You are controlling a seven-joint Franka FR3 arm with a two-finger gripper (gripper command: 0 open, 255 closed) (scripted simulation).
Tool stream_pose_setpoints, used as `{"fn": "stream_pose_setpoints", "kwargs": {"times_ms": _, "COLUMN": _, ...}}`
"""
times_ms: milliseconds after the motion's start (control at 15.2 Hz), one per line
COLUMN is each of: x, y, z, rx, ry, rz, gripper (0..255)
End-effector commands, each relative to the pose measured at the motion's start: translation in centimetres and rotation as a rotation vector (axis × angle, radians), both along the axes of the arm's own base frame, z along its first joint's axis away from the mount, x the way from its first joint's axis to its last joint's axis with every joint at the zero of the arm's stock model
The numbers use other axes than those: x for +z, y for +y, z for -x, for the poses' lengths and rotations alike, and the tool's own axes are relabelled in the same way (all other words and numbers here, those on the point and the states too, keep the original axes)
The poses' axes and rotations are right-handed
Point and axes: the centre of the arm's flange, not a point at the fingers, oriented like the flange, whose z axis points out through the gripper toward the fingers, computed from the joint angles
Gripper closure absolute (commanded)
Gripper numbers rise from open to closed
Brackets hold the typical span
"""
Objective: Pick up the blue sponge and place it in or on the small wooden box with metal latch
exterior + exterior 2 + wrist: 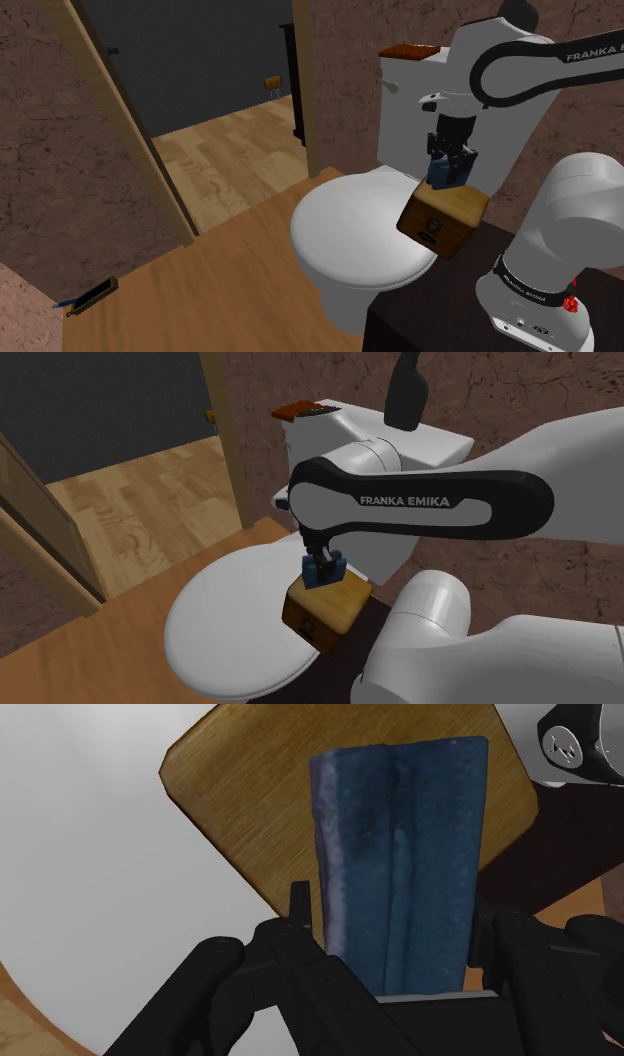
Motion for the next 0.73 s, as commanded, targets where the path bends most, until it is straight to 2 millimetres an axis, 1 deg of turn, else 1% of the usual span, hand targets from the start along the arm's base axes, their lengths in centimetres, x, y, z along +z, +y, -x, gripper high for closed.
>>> {"fn": "stream_pose_setpoints", "kwargs": {"times_ms": 0, "x": -1.06, "y": -0.06, "z": -0.05, "rx": 0.0, "ry": -0.001, "rz": 0.0, "gripper": 255}}
{"fn": "stream_pose_setpoints", "kwargs": {"times_ms": 66, "x": -1.44, "y": -0.06, "z": -0.05, "rx": 0.0, "ry": -0.001, "rz": 0.0, "gripper": 255}}
{"fn": "stream_pose_setpoints", "kwargs": {"times_ms": 528, "x": -1.44, "y": -0.06, "z": -0.05, "rx": 0.0, "ry": -0.001, "rz": 0.0, "gripper": 255}}
{"fn": "stream_pose_setpoints", "kwargs": {"times_ms": 594, "x": -1.44, "y": -0.06, "z": -0.04, "rx": 0.0, "ry": -0.001, "rz": 0.0, "gripper": 0}}
{"fn": "stream_pose_setpoints", "kwargs": {"times_ms": 660, "x": -1.45, "y": -0.06, "z": -0.04, "rx": 0.0, "ry": -0.001, "rz": 0.0, "gripper": 0}}
